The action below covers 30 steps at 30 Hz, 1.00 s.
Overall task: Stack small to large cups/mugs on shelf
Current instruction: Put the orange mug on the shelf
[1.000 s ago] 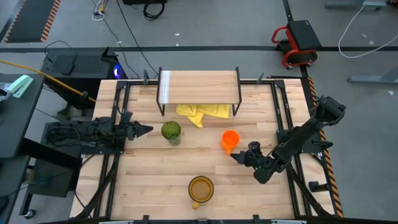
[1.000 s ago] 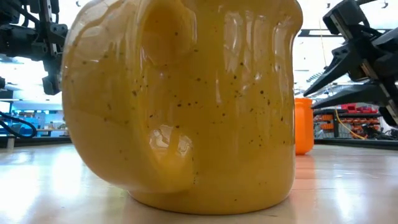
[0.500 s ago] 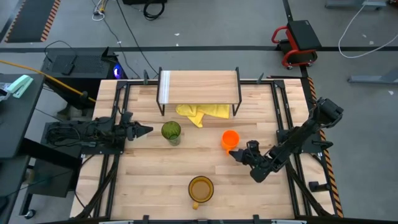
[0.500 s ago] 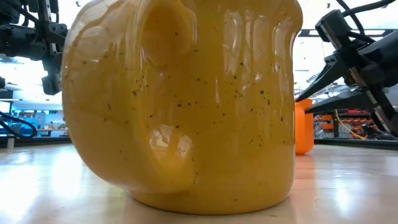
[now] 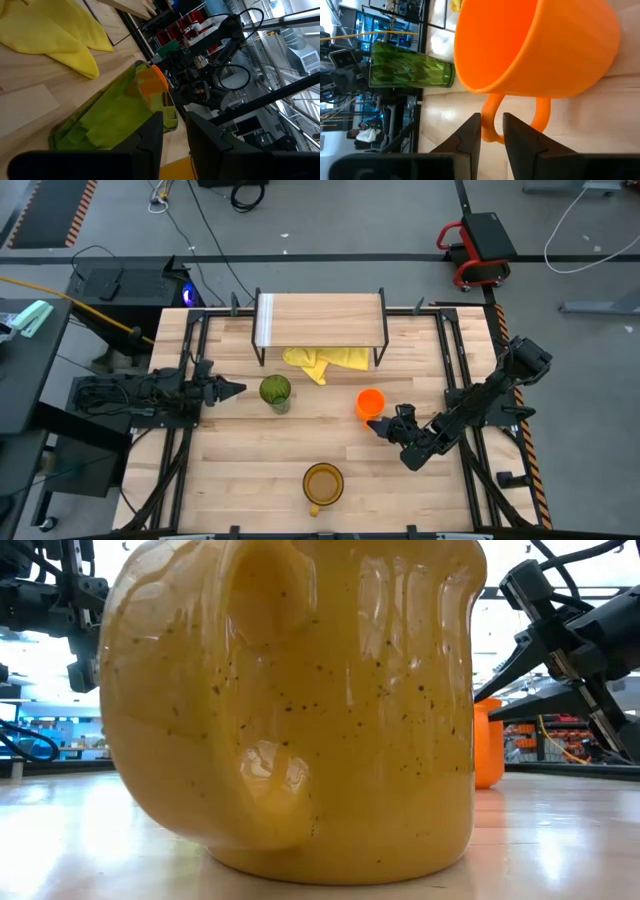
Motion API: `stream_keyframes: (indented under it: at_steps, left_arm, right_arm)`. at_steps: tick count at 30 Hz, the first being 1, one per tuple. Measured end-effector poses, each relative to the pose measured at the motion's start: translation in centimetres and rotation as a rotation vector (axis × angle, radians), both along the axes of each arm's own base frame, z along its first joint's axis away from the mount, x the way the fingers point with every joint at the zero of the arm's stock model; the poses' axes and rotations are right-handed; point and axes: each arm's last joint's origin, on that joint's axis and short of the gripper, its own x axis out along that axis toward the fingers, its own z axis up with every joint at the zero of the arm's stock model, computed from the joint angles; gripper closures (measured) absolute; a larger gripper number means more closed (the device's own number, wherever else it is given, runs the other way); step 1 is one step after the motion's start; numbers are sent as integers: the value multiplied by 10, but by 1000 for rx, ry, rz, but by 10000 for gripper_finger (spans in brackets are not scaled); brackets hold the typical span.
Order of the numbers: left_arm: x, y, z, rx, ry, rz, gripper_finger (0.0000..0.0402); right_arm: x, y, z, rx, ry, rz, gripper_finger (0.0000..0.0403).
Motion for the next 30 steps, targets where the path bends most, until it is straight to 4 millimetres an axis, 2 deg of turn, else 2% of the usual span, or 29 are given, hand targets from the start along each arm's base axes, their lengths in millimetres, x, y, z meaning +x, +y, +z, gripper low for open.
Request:
stream_keyframes:
  at_steps: [16, 23, 30]
  left_arm:
    - [0, 0, 0, 1, 0, -1, 312]
    - [0, 0, 0, 1, 0, -1, 319]
    - [0, 0, 0, 1, 0, 0, 314]
  right_arm:
    - [5, -1, 4, 39, -52, -15, 389]
    - [6, 1, 6, 48, -74, -10, 393]
    - [15, 6, 19, -9, -168, 39, 397]
